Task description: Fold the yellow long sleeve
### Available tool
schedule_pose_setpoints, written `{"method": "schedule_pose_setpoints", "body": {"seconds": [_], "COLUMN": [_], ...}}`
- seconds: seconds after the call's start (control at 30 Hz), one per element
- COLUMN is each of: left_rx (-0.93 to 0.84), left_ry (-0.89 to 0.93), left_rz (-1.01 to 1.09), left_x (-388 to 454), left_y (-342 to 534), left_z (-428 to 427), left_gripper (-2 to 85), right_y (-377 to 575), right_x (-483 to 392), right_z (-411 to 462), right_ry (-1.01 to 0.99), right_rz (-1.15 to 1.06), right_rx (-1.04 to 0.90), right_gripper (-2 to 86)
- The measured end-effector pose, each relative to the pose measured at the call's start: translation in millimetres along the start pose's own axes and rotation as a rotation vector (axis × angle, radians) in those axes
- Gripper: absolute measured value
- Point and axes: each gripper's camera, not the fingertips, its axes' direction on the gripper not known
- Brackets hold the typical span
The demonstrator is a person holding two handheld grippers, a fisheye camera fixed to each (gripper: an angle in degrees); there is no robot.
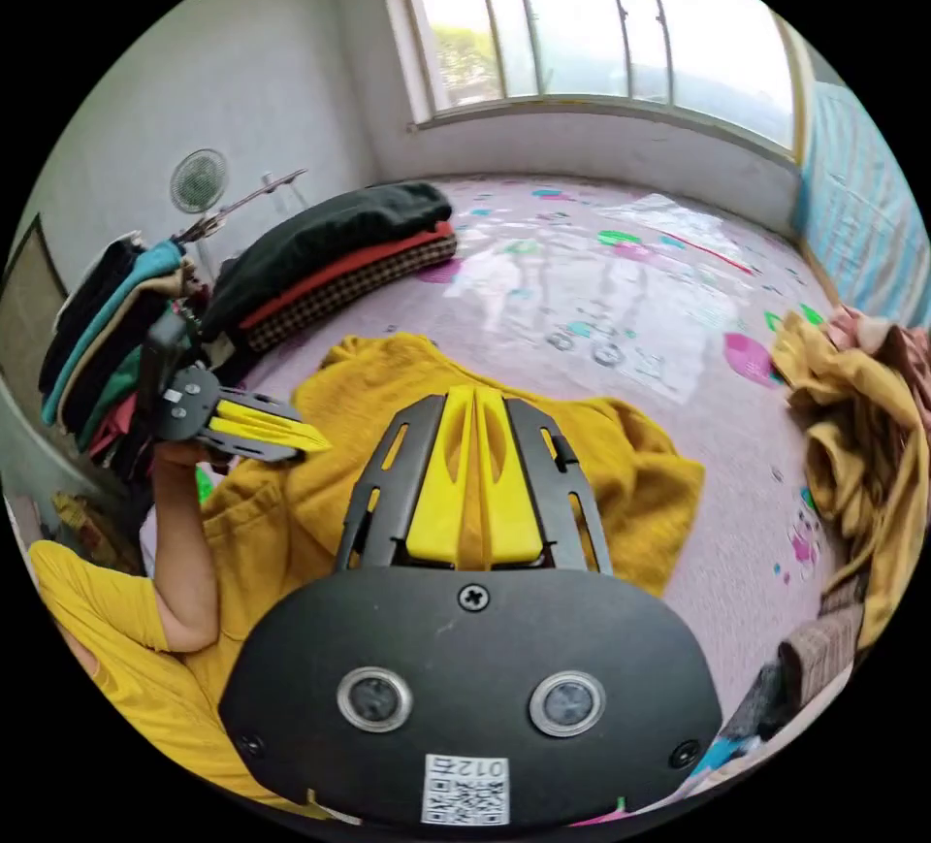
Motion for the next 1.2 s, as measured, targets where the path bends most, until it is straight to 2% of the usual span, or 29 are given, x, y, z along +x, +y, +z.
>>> {"method": "schedule_pose_setpoints", "body": {"seconds": [0.13, 0.27, 0.33, 0.4, 0.5, 0.57, 0.63, 0.73, 0.9, 0.97, 1.0, 1.1, 1.13, 1.2], "left_rx": [0.146, 0.295, 0.236, 0.257, 0.245, 0.180, 0.040, -0.021, -0.044, 0.021, 0.114, 0.344, 0.357, 0.319], "left_ry": [-0.003, 0.001, -0.178, -0.293, -0.199, -0.109, -0.057, -0.125, -0.186, -0.237, -0.230, -0.003, 0.087, 0.126], "left_rz": [0.023, 0.044, -0.118, -0.296, -0.505, -0.560, -0.520, -0.455, -0.429, -0.431, -0.416, -0.234, -0.152, -0.089], "left_x": [10.9, 20.3, 5.5, -16.9, -61.4, -80.0, -85.8, -74.1, -68.5, -60.7, -53.0, -30.6, -24.1, -18.3], "left_y": [4.8, -0.7, -5.5, 0.5, 14.1, 19.0, 17.9, 10.6, 5.5, 6.5, 8.2, 8.3, 3.3, -6.5], "left_z": [-40.8, -60.8, -53.2, -48.5, -25.3, -7.2, 9.2, 5.1, -5.1, -28.9, -48.3, -78.2, -77.5, -66.6], "left_gripper": [-0.1, -0.2, -0.2, -0.1, 0.0, 0.1, 0.2, 0.2, 0.0, -0.1, -0.1, -0.1, 0.0, 0.0], "right_y": [56.2, 73.4, 72.6, 72.5, 78.6, 90.9, 98.5, 100.5, 110.3, 114.9, 118.3, 130.5, 136.6, 140.9], "right_x": [39.3, 45.1, 40.8, 35.3, 32.5, 33.5, 32.8, 28.9, 36.2, 36.5, 35.3, 17.6, 7.0, -7.6], "right_z": [-23.2, -21.7, -15.6, -8.6, 26.2, 24.5, 22.4, 20.9, 12.8, 3.3, -6.4, -40.2, -50.1, -52.7], "right_ry": [-0.027, -0.027, -0.058, -0.055, 0.056, 0.051, 0.052, 0.079, 0.028, 0.021, 0.034, 0.017, -0.022, -0.090], "right_rz": [0.146, 0.169, 0.141, 0.102, 0.034, 0.038, 0.030, -0.031, -0.013, -0.010, 0.011, -0.035, -0.083, -0.160], "right_rx": [0.043, 0.093, 0.109, 0.098, -0.109, -0.035, -0.018, -0.038, -0.008, 0.038, 0.080, 0.281, 0.364, 0.408], "right_gripper": [0.8, 0.8, 0.7, 0.7, 0.5, 0.4, 0.3, 0.1, 0.0, 0.0, 0.1, 0.4, 0.5, 0.6]}}
